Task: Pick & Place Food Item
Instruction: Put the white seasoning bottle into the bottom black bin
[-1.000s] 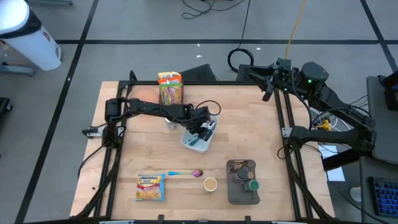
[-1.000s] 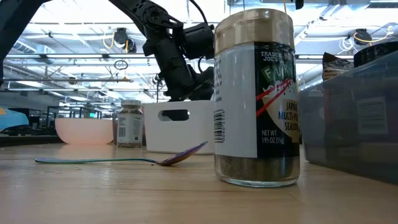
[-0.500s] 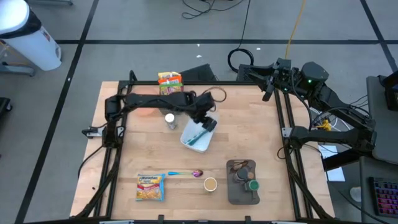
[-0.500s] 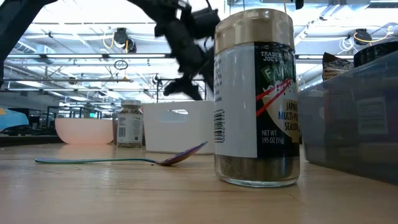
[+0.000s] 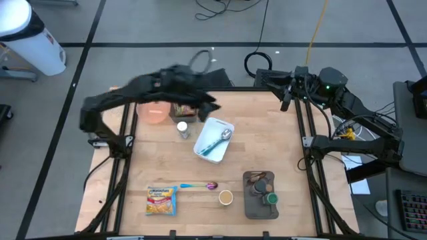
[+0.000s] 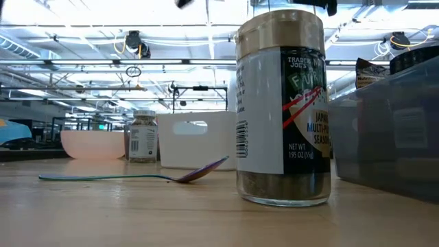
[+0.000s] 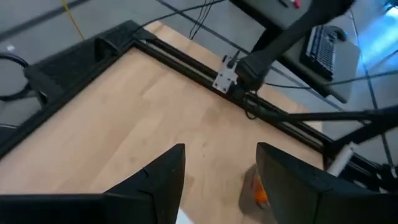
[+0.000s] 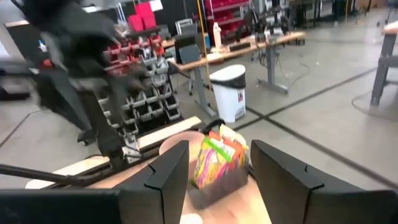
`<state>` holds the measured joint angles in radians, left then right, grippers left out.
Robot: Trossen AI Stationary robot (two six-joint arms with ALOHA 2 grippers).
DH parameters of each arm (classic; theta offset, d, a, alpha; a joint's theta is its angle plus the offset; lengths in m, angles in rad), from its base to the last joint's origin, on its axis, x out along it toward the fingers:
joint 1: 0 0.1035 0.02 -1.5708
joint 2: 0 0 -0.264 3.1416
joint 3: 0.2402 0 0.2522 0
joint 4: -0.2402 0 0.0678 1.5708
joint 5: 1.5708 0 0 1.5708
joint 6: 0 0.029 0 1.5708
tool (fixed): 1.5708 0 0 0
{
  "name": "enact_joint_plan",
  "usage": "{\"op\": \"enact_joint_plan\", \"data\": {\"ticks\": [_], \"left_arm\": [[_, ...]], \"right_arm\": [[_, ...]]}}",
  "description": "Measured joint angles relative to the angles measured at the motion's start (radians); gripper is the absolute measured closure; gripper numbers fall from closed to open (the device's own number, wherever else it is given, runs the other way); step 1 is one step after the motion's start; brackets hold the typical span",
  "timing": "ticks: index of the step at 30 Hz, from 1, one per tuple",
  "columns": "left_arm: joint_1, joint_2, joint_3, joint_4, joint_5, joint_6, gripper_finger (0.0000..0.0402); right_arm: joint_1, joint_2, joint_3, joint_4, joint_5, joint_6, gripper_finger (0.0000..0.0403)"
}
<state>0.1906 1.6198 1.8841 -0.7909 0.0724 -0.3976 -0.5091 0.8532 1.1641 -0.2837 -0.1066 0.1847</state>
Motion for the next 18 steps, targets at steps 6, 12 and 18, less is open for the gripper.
{"op": "enact_joint_plan", "data": {"ticks": [6,12,18], "left_arm": [[-0.112,-0.200,-0.063,-0.146,-0.147,0.003,0.0195],[-0.261,-0.367,-0.280,-0.108,-0.351,-0.102,0.0195],[-0.371,-0.503,-0.615,0.166,-0.432,-0.202,0.0195]], "right_arm": [[0.000,0.000,0.000,-0.076,-0.029,0.023,0.0238],[0.000,-0.002,-0.093,-0.076,-0.191,0.114,0.0238],[0.071,-0.001,-0.327,0.210,-0.336,0.341,0.0238]]}}
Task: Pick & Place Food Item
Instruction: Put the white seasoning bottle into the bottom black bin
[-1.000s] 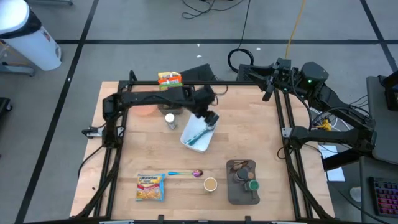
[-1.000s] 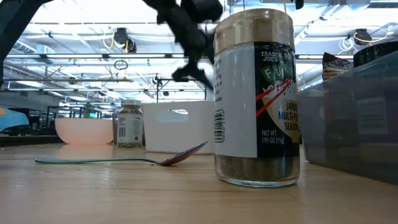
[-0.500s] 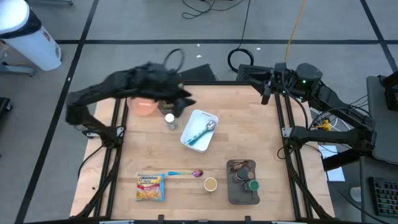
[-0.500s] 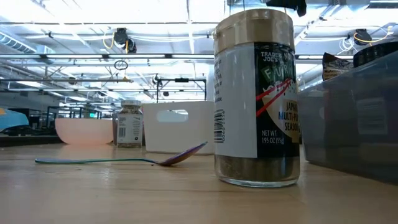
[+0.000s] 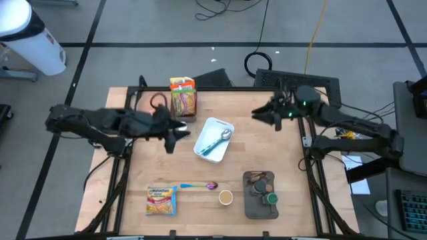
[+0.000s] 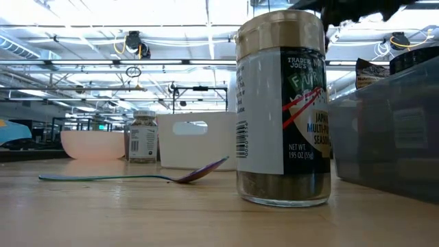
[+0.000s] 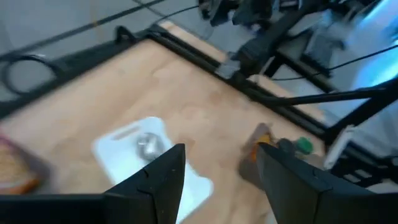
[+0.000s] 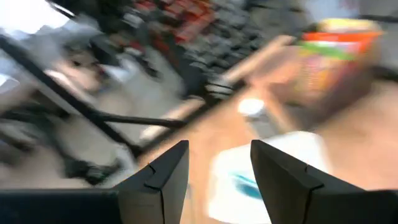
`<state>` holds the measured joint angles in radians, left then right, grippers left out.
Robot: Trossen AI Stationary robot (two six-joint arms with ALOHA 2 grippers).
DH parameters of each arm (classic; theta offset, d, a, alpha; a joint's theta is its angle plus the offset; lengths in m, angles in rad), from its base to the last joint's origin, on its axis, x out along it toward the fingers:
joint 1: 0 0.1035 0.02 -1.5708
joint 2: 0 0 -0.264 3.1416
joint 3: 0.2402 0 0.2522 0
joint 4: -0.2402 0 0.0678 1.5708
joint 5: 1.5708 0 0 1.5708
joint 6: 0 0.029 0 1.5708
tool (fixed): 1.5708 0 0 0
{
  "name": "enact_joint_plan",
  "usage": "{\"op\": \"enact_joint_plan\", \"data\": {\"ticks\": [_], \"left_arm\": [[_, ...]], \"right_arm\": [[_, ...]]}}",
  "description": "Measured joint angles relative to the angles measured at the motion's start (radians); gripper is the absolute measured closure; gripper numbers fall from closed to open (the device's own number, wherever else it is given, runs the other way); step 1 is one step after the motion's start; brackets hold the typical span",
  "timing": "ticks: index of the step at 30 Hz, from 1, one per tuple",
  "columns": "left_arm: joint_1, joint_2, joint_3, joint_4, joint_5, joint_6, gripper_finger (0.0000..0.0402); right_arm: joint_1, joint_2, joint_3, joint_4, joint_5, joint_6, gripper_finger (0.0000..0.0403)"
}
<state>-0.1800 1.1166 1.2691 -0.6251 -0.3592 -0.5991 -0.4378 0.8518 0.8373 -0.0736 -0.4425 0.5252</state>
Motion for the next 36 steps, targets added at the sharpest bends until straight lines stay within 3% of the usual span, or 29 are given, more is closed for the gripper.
{"op": "enact_joint_plan", "data": {"ticks": [5,8,11,19,26,31,36], "left_arm": [[-0.042,-0.038,-0.265,0.327,0.041,-0.055,0.0195],[-0.052,-0.039,-0.371,0.465,0.070,-0.093,0.0195],[-0.051,-0.033,-0.439,0.552,0.085,-0.142,0.0195],[-0.021,-0.019,-0.483,0.653,-0.016,-0.157,0.0195],[0.038,-0.018,-0.483,0.805,-0.019,-0.077,0.0195],[0.081,-0.001,-0.483,1.034,-0.083,-0.110,0.0195],[0.122,0.009,-0.483,1.118,-0.090,0.004,0.0195]], "right_arm": [[0.125,0.027,-0.235,0.613,0.031,0.212,0.0238],[0.201,0.061,-0.338,0.938,0.167,0.284,0.0238],[0.263,0.091,-0.399,1.118,0.311,0.304,0.0238],[0.360,0.147,-0.419,1.162,0.442,0.298,0.0238],[0.364,0.185,-0.419,1.180,0.446,0.301,0.0238],[0.354,0.194,-0.419,1.214,0.446,0.310,0.0238],[0.306,0.191,-0.419,1.253,0.427,0.243,0.0238]]}}
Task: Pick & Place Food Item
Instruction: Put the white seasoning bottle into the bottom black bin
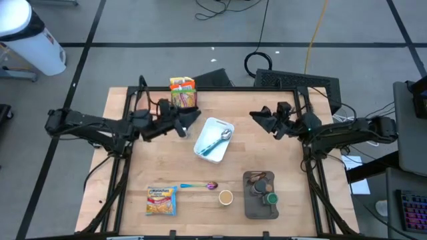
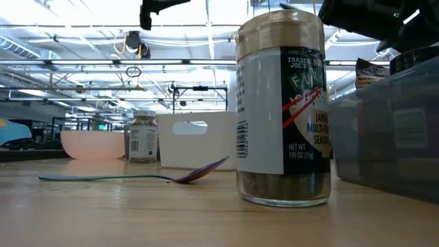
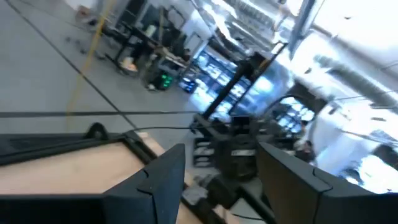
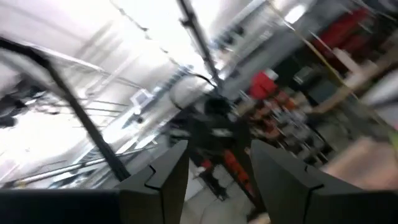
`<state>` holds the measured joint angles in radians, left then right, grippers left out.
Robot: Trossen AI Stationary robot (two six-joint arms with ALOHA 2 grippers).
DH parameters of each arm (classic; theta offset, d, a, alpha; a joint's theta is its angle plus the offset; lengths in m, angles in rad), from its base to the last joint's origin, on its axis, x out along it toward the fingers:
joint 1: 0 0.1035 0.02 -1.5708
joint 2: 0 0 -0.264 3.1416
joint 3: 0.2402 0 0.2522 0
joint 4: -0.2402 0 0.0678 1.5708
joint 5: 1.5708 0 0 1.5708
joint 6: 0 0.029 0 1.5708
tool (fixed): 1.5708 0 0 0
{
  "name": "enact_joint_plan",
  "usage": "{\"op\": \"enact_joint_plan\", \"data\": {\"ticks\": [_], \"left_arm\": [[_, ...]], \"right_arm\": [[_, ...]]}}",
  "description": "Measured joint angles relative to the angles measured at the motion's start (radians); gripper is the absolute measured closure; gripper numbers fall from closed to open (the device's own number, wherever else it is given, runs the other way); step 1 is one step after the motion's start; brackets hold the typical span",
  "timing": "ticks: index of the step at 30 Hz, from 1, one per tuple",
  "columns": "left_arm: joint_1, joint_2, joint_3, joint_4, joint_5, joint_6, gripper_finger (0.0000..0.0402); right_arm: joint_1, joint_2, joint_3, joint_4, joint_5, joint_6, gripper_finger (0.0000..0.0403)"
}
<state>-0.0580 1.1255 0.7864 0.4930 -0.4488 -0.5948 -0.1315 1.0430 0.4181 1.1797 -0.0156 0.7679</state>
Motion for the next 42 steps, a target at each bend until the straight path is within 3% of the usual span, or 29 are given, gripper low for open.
{"op": "enact_joint_plan", "data": {"ticks": [2,6,10,14,18,26,31,37,42], "left_arm": [[0.012,-0.001,0.000,-0.023,-0.029,0.009,0.0195],[0.021,-0.022,0.005,-0.120,-0.092,-0.033,0.0195],[0.020,-0.059,0.046,-0.349,-0.109,-0.118,0.0195],[0.017,-0.077,0.130,-0.681,-0.094,-0.209,0.0195],[0.018,-0.077,0.201,-0.977,-0.067,-0.237,0.0195],[0.048,-0.077,0.192,-1.317,-0.112,-0.303,0.0195],[0.151,-0.077,0.158,-1.368,-0.022,-0.243,0.0194],[0.303,-0.077,0.116,-1.363,0.120,-0.050,0.0194],[0.374,-0.092,0.071,-1.350,0.138,0.084,0.0188]], "right_arm": [[-0.032,-0.003,0.014,0.034,-0.068,-0.026,0.0238],[-0.100,-0.009,0.093,-0.031,-0.305,-0.052,0.0238],[-0.127,-0.008,0.227,-0.316,-0.481,-0.159,0.0238],[-0.126,-0.008,0.370,-0.690,-0.537,-0.385,0.0238],[-0.127,-0.006,0.466,-0.927,-0.472,-0.551,0.0238],[-0.156,0.053,0.518,-0.945,-0.281,-0.536,0.0205],[-0.157,0.108,0.520,-0.872,-0.178,-0.480,0.0173],[-0.157,0.162,0.521,-0.765,-0.077,-0.396,0.0152],[-0.154,0.184,0.521,-0.730,-0.031,-0.351,0.0146]]}}
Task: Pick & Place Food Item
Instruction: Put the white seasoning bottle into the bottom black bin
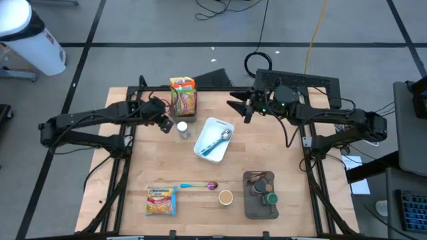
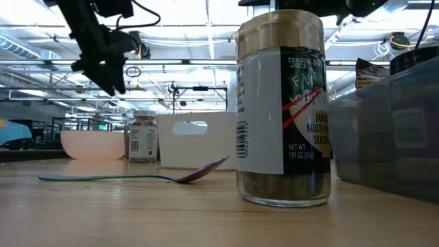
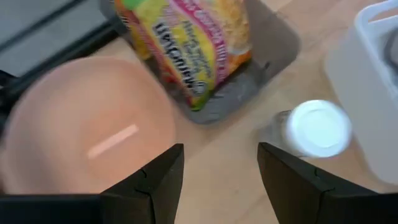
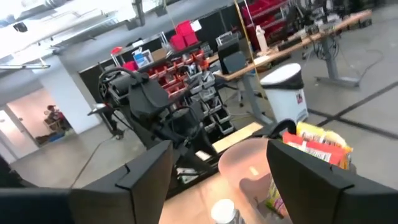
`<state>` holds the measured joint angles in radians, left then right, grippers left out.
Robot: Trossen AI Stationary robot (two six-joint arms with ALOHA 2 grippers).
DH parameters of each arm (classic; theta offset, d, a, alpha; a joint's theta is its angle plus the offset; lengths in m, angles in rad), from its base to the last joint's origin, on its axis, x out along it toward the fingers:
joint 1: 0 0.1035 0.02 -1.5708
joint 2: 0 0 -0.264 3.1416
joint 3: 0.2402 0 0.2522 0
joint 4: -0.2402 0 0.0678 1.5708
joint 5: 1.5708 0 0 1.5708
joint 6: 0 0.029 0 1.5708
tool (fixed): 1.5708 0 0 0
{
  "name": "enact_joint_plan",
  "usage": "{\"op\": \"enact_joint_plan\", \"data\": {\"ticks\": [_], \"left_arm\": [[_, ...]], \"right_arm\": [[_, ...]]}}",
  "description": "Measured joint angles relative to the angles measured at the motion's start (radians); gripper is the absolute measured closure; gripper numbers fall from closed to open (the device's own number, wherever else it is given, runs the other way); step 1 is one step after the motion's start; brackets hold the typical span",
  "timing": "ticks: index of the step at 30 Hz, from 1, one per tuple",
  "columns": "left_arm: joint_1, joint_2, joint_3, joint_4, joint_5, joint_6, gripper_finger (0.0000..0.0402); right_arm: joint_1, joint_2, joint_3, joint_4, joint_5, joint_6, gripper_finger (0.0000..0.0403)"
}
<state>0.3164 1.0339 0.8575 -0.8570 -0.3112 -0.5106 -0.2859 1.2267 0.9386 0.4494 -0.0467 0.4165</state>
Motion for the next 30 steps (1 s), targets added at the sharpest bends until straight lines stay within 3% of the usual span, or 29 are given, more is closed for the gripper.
{"op": "enact_joint_plan", "data": {"ticks": [4,11,16,23,30], "left_arm": [[0.004,-0.091,-0.097,0.102,-0.027,0.014,0.0175],[-0.018,-0.369,-0.315,0.388,0.146,0.008,0.0178],[-0.055,-0.507,-0.436,0.435,0.151,0.041,0.0175],[-0.097,-0.549,-0.589,0.525,0.146,-0.049,0.0174],[-0.166,-0.528,-0.654,0.628,0.108,0.054,0.0174]], "right_arm": [[0.000,0.012,0.000,-0.004,0.000,0.045,0.0144],[0.000,0.018,0.000,-0.004,0.064,0.069,0.0143],[0.000,0.018,0.000,-0.005,0.111,0.070,0.0144],[0.000,0.018,0.000,-0.005,0.129,0.100,0.0146],[0.000,0.018,0.000,-0.015,0.130,0.135,0.0149]]}}
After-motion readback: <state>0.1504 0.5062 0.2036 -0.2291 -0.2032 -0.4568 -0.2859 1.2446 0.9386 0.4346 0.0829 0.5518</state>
